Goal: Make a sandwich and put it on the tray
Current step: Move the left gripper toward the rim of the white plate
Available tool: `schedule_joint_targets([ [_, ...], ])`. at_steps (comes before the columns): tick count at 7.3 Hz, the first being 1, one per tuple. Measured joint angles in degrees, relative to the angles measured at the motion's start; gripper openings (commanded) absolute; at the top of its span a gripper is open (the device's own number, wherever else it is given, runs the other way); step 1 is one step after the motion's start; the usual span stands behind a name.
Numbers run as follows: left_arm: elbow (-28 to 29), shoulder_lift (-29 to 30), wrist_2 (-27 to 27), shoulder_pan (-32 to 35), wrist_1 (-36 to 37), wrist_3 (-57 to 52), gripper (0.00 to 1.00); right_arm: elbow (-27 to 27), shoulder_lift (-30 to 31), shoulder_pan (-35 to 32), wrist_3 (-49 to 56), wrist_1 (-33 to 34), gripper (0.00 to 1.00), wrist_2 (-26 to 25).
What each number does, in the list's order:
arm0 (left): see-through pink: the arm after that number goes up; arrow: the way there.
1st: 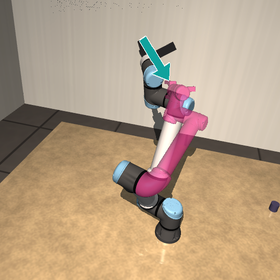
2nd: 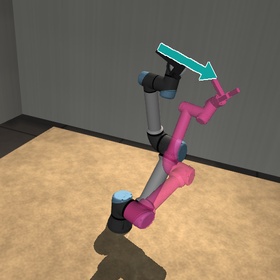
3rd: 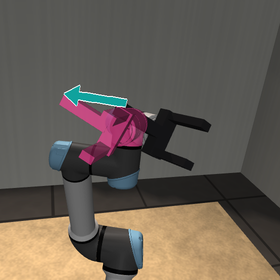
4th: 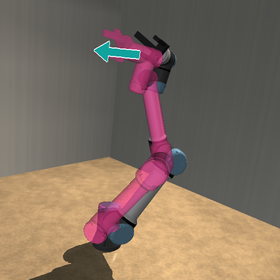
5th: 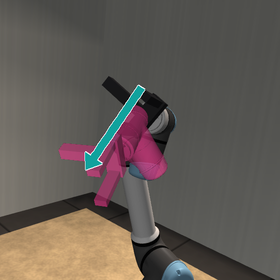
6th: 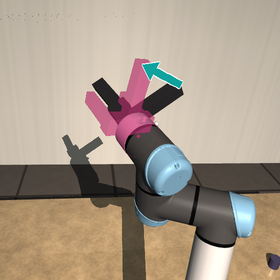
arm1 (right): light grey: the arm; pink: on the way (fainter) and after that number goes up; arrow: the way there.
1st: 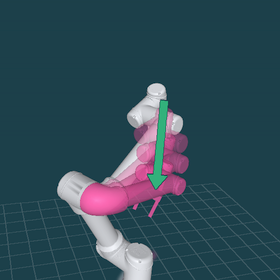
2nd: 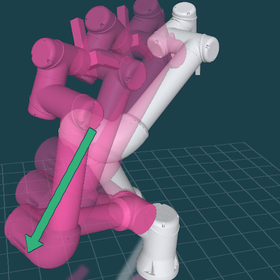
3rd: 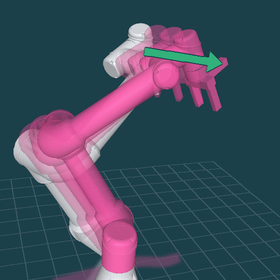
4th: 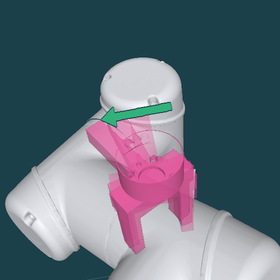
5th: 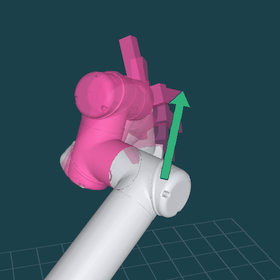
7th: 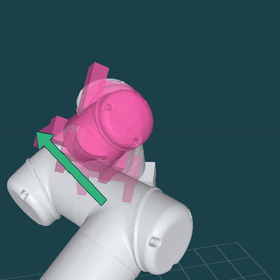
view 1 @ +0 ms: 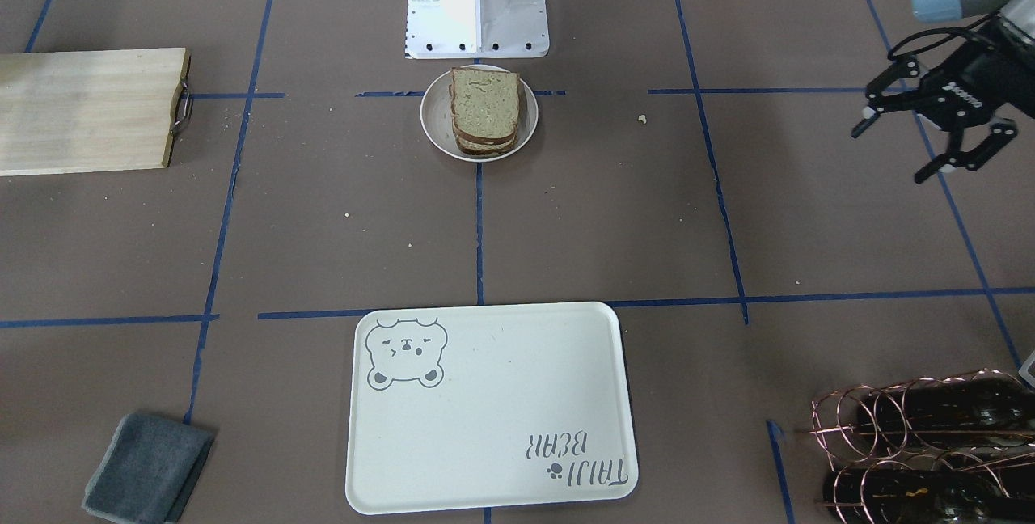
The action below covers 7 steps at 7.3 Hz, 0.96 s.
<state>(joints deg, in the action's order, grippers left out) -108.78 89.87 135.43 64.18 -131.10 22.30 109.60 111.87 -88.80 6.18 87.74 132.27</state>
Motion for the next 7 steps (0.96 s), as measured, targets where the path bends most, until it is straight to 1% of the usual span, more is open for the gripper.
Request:
schedule_joint_targets([
  [1,-2.04,0.28,-3.47,-5.61,-0.07,8.33,1.00,-0.43,0.22,-0.44,0.26,-0.06,1.00,-0.09],
  [2,-3.66,0.57,-8.90,-11.73,-0.04,17.29,1.00,-0.76,0.26,-0.62,0.36,-0.09,1.00,-0.12],
  [4,-5.18,2.51,-17.82,-22.52,0.21,32.85,1.00,-0.84,-0.19,-0.72,0.35,-0.14,1.00,-0.10],
  [5,-5.36,4.02,-22.22,-27.91,0.42,40.57,0.90,-0.73,-0.48,-0.75,0.31,-0.17,1.00,-0.12],
  [6,-5.38,6.36,-26.82,-33.55,2.18,48.39,0.80,-0.66,-0.66,-0.75,0.29,-0.19,1.00,-0.10],
  [7,-5.20,9.78,-30.81,-38.42,6.02,55.29,0.62,-0.69,-0.73,-0.75,0.30,-0.20,1.00,-0.09],
])
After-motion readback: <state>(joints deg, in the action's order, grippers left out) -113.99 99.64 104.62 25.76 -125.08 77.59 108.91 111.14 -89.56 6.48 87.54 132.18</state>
